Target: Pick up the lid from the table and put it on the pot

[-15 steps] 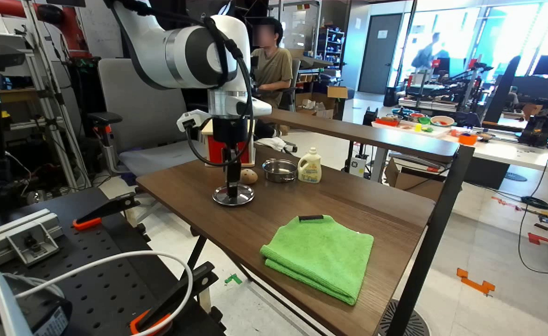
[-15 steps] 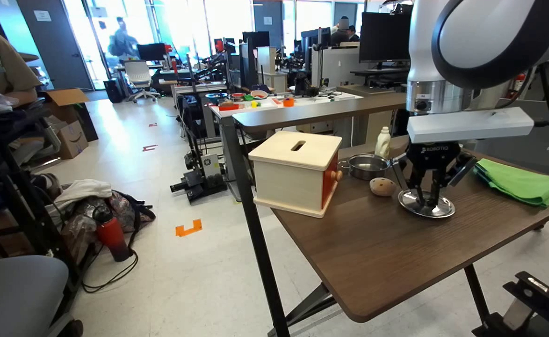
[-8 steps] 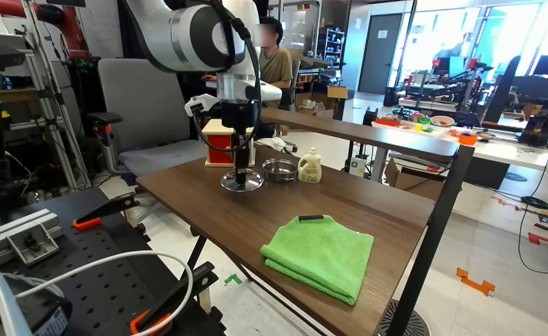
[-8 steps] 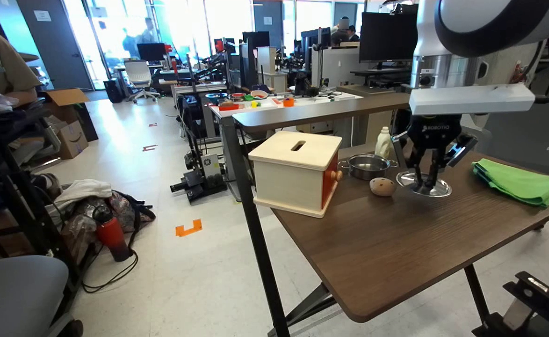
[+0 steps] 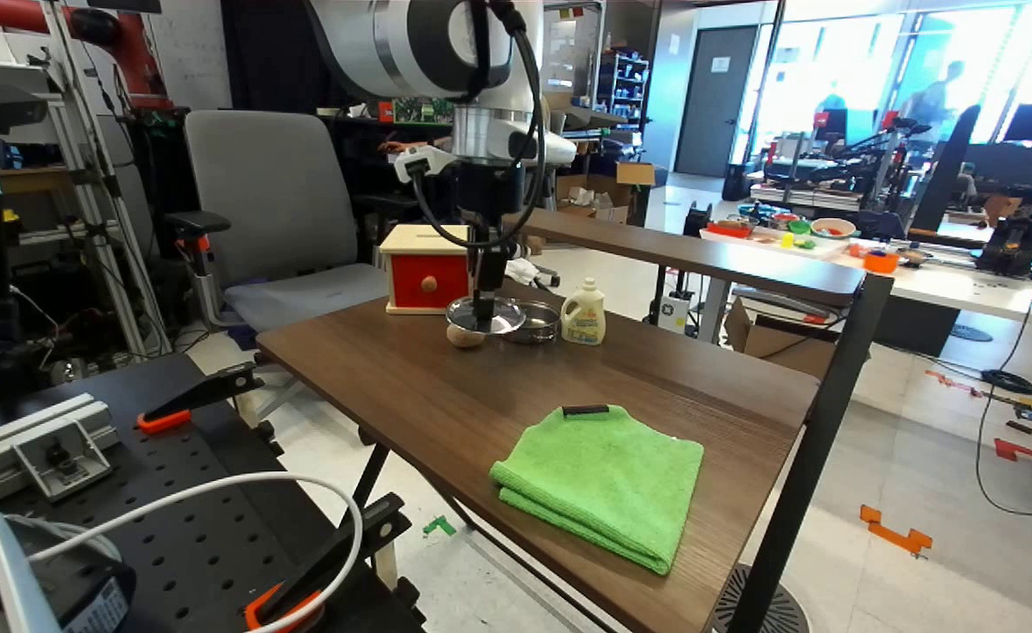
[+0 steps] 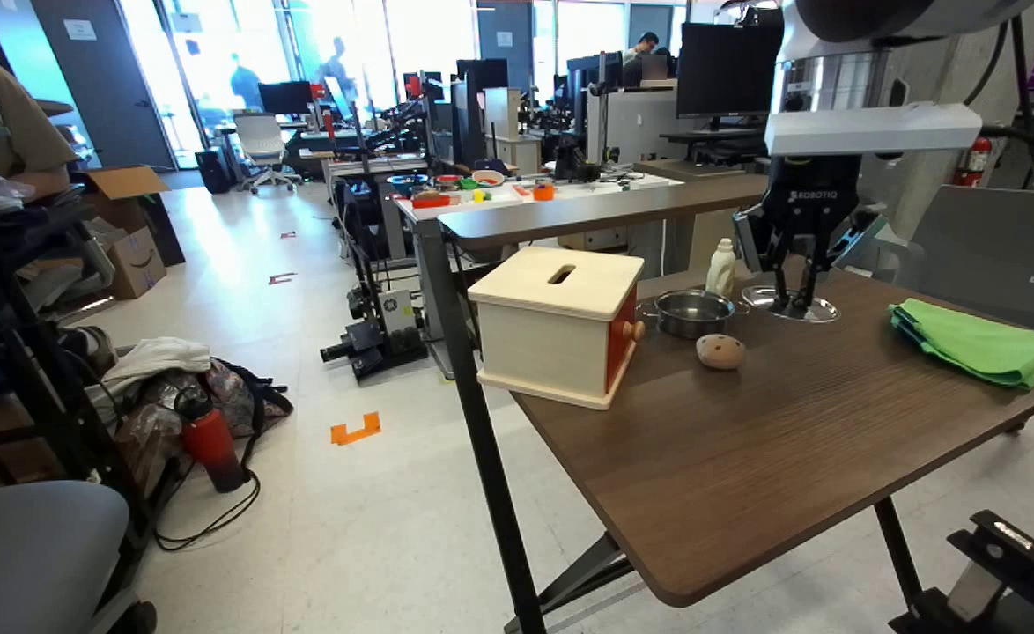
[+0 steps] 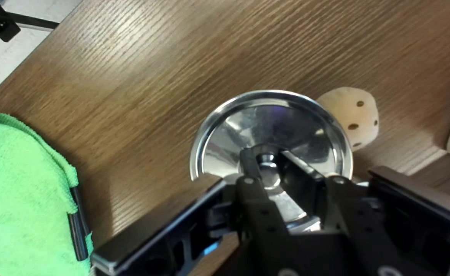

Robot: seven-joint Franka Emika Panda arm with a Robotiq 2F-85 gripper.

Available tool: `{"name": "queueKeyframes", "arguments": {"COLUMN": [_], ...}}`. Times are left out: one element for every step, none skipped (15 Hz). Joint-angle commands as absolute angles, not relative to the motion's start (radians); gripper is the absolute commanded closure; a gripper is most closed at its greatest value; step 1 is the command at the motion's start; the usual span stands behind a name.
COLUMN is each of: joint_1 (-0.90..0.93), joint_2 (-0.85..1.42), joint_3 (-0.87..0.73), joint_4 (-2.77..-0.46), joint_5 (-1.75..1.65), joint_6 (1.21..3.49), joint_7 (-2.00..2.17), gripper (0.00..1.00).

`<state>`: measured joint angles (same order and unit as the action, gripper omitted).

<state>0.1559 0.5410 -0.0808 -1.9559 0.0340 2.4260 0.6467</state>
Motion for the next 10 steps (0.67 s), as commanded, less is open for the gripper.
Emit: {"name": "queueKeyframes", "arguments": {"joint_1": [0.136, 0.137, 0.138, 0.14, 0.141, 0.143, 0.143, 0.145, 0.146, 0.147], "joint_2": [0.594, 0.61, 0.626, 0.643, 0.659, 0.675, 0.691, 0.707, 0.723, 0.742], "joint_3": [-0.066, -0.067, -0.067, -0.067, -0.067, -0.067, -0.067, -0.067, -0.067, -0.067], "joint_4": [-1.84, -1.812, -1.785, -1.755, -1.728, -1.698, -1.673, -1.641, -1.615, -1.581], "joint_5": [0.056, 0.054, 0.053, 0.051, 0.05, 0.049, 0.049, 0.047, 0.047, 0.046], "joint_6": [2.343, 2.329, 2.311, 2.295, 2.278, 2.26, 2.247, 2.227, 2.216, 2.195], "joint_7": [0.617, 0.619, 0.62, 0.622, 0.622, 0.626, 0.626, 0.629, 0.629, 0.631], "gripper": [0.94, 0.94, 0.94, 0.94, 0.94, 0.94, 0.94, 0.94, 0.94, 0.94]}}
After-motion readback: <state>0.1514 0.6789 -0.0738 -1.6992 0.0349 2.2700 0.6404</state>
